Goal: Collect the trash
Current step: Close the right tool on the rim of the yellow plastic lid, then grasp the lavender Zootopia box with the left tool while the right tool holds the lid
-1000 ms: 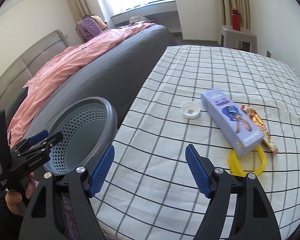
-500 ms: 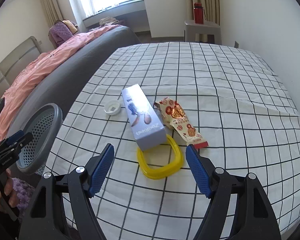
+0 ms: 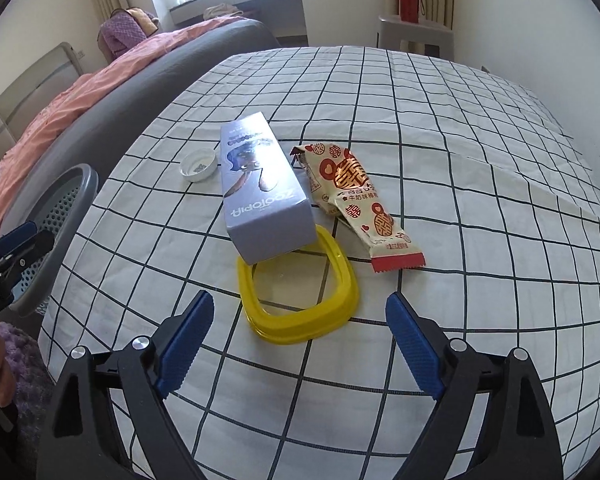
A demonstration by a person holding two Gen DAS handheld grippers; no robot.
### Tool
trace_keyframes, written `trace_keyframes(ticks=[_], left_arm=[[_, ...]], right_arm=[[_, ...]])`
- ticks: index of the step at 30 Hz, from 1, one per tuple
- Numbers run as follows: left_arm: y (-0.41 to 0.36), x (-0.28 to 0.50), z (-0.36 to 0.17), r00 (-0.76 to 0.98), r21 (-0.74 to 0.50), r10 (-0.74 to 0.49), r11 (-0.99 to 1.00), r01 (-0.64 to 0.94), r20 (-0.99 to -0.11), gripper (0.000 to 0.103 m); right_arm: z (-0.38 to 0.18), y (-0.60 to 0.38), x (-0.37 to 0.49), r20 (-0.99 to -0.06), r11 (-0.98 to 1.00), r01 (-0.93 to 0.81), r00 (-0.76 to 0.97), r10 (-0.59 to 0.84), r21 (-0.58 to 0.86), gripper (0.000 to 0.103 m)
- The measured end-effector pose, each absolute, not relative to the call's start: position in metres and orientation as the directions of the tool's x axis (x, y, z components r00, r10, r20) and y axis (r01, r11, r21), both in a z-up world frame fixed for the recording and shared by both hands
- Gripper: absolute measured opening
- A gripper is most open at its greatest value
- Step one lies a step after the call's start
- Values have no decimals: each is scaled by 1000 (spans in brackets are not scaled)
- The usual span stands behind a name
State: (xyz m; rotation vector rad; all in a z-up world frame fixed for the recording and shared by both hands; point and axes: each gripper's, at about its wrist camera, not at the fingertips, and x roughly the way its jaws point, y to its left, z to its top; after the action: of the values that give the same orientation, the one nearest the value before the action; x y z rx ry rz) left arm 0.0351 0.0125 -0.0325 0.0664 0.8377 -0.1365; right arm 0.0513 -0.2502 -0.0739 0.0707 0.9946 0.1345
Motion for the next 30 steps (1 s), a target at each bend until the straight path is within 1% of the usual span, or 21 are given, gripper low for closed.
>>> trace_keyframes(ticks=[8,13,14,15,16,24,30], left_arm=[[13,40,-40,649,-5,-100,989,147,-755,70],[13,40,-42,648,-7,-100,989,145,-755,70],[13,40,-42,647,-8,-100,990,144,-756,70],[13,41,-43,646,-9,-100,990,144,-757,70],[14,41,-43,646,-9,-100,990,143,-757,70],[15,36,-39,662,-4,-94,991,136,-744,70],[15,30,-34,671,1,-94,990,139,-735,70]], right_arm=[[-85,-236,67,-848,993,-101,520,106,62,86],[-92,-233,75,-855,996,-87,514,67,26,82],[-92,-232,76,-853,996,-88,517,68,27,81],[-91,-232,77,-851,996,-86,521,67,26,75],[-91,-231,77,-849,996,-83,525,59,17,72],[-83,-215,59,-844,993,-109,529,87,34,70],[-78,-195,30,-845,989,-123,517,136,84,70]])
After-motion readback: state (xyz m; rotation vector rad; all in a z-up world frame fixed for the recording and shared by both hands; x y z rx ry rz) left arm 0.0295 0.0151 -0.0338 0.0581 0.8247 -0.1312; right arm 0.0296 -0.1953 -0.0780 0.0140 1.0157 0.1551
